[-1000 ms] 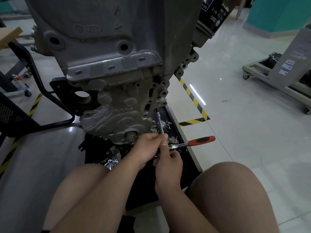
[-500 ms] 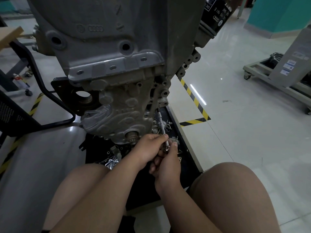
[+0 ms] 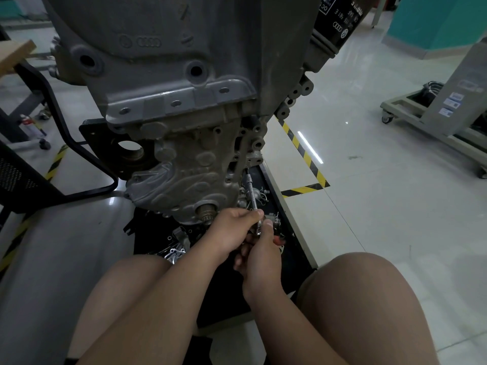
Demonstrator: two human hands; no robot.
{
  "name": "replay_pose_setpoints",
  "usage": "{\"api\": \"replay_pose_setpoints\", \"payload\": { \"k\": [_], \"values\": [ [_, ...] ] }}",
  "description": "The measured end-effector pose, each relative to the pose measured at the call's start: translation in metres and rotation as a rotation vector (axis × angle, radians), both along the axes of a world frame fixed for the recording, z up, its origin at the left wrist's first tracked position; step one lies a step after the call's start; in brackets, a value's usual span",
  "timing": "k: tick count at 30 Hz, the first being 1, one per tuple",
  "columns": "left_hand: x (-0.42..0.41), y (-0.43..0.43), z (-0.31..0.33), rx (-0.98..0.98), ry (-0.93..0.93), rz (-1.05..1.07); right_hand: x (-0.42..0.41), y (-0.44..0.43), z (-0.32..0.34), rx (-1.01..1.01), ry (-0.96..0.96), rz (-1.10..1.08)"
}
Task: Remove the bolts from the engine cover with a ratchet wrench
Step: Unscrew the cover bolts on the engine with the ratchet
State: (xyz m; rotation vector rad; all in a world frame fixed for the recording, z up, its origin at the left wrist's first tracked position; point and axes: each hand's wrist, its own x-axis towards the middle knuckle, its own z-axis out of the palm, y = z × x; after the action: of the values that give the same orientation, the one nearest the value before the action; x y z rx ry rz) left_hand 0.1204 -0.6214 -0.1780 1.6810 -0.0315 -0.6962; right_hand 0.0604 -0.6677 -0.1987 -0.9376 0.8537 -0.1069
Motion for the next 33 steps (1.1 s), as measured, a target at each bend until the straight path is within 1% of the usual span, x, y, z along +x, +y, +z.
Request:
{"api": "replay_pose_setpoints", "payload": {
  "k": [3,5,8,13,18,20,21,25,26,33],
  "values": [
    [0.0017,-0.0013,0.0003,0.007,-0.051,0.041,-0.0027,0.0002,-0.001,-0.148,-0.019,-0.01],
    [0.002,-0.002,0.0001,0.004,-0.055,0.05,-0.0037,0.001,-0.0013,-0.212,-0.034,-0.004],
    [0.0006,-0.0025,0.0001,-0.004,-0.043,0.064,-0.0045,0.002,0.0001,-0.262,-0.036,0.023],
    [-0.0002,-0.0029,0.0011,0.011,-0.026,0.066,-0.0064,0.0001,0.0025,-0.403,-0.004,0.047],
    [-0.0003,-0.0036,0.0026,0.016,-0.033,0.081,-0.007,-0.003,-0.0007,-0.451,-0.005,0.056],
    [-0.0007,-0.0025,0.003,0.007,-0.043,0.087,-0.0062,-0.0043,-0.0018,-0.419,0.0,0.073],
    [-0.0009,-0.0018,0.003,-0.001,-0.044,0.087,-0.0054,-0.0045,-0.0021,-0.367,-0.008,0.081],
    [-0.0024,0.0002,0.0036,0.029,-0.024,0.069,-0.002,-0.0011,-0.0002,-0.029,-0.026,0.107],
    [-0.002,0.0004,0.0034,0.041,-0.029,0.066,-0.0016,-0.0001,-0.0003,0.007,-0.026,0.117],
    [0.0009,0.001,0.0037,0.075,-0.067,0.021,-0.0015,0.0015,-0.0016,-0.007,-0.01,0.141]
  ]
}}
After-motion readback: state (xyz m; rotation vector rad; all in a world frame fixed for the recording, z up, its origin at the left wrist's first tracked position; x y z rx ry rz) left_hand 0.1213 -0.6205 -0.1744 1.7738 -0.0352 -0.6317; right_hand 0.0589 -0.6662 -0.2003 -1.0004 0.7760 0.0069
